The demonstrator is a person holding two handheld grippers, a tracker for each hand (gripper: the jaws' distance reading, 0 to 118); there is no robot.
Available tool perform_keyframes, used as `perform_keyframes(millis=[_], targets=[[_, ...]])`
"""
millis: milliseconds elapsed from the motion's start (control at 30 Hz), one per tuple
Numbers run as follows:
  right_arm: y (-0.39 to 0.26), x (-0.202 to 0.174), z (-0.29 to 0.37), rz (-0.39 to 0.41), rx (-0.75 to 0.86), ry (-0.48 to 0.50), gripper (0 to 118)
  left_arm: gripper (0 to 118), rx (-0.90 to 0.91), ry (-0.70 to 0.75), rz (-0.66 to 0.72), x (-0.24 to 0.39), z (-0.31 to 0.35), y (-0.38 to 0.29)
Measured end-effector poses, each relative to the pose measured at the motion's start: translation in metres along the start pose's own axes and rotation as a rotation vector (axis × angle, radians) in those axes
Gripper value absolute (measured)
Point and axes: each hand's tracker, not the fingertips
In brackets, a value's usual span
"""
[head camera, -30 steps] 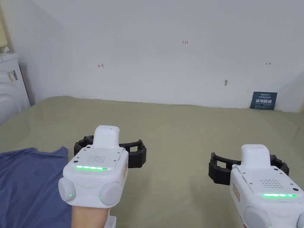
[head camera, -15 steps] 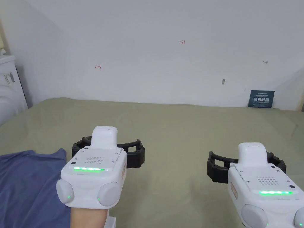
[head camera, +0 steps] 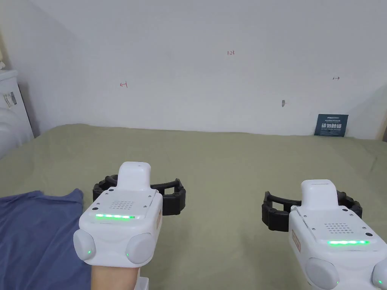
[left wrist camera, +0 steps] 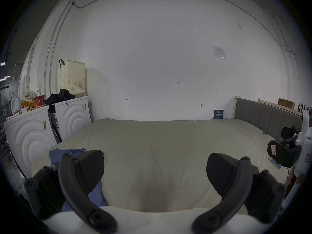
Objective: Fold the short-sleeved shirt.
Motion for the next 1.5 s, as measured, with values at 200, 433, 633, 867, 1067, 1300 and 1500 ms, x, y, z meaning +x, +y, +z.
perform_keyframes(millis=[200, 433, 633, 867, 1067, 1300, 1500], targets=[[-0.0005, -0.0004, 0.0010, -0.004, -0.002, 0.002, 118, 118, -0.004, 0.000, 0.006, 0.0001, -0.0007, -0.0006], [-0.0014, -0.0001, 0.0008, -0.005, -0.002, 0.002, 118, 118, -0.002, -0.002, 0.007, 0.0008, 0.0003, -0.0002], [-0.0024, -0.0009, 0.0016, 0.001, -0.003, 0.003, 118, 118, -0.006, -0.004, 0.003, 0.0014, 0.0011, -0.0018], [-0.0013, -0.0020, 0.0029, 0.001, -0.004, 0.005, 118, 118, -0.006, -0.004, 0.010, 0.0008, 0.0012, -0.0018], [-0.0019, -0.0021, 0.0032, -0.008, -0.001, 0.008, 118, 118, -0.008, -0.006, 0.013, 0.0008, 0.0030, -0.0007], [-0.0032, -0.0021, 0.0031, -0.001, 0.001, 0.002, 118, 118, 0.013, 0.008, 0.027, 0.0015, 0.0064, -0.0046], [-0.0024, -0.0024, 0.0028, 0.001, 0.007, 0.006, 118, 118, 0.038, 0.011, 0.007, 0.0009, 0.0086, -0.0037]])
